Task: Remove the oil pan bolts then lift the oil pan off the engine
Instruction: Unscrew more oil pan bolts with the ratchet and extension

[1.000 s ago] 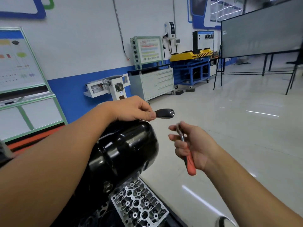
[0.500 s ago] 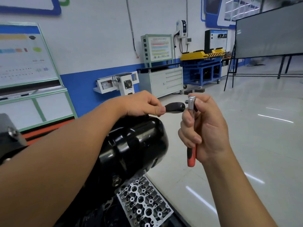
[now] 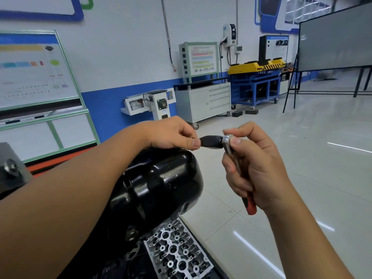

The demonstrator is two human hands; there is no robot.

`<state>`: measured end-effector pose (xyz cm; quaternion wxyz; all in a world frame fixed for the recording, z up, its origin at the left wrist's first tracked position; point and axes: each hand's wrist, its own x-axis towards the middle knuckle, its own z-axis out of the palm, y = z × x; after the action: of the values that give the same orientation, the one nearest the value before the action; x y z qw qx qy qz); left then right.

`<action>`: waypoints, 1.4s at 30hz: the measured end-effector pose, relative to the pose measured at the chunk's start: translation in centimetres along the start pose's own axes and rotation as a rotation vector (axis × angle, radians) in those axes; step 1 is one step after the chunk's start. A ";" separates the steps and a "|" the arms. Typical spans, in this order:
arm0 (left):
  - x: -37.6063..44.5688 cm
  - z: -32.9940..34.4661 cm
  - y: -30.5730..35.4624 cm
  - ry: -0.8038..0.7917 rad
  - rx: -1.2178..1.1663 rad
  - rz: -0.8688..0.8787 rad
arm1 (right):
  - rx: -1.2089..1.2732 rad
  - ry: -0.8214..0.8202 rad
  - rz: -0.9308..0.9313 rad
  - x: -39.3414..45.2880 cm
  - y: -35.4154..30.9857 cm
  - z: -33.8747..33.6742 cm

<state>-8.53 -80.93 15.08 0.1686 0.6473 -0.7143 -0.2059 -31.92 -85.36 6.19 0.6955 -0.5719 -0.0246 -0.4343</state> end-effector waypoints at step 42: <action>-0.8 -1.5 -3.0 0.612 0.055 -0.219 | -1.168 0.101 -0.166 2.2 -0.4 1.2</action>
<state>-5.07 -80.44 14.86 0.3346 0.7566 -0.5617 0.0006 -30.22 -85.68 8.07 0.2297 -0.8347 0.2072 -0.4556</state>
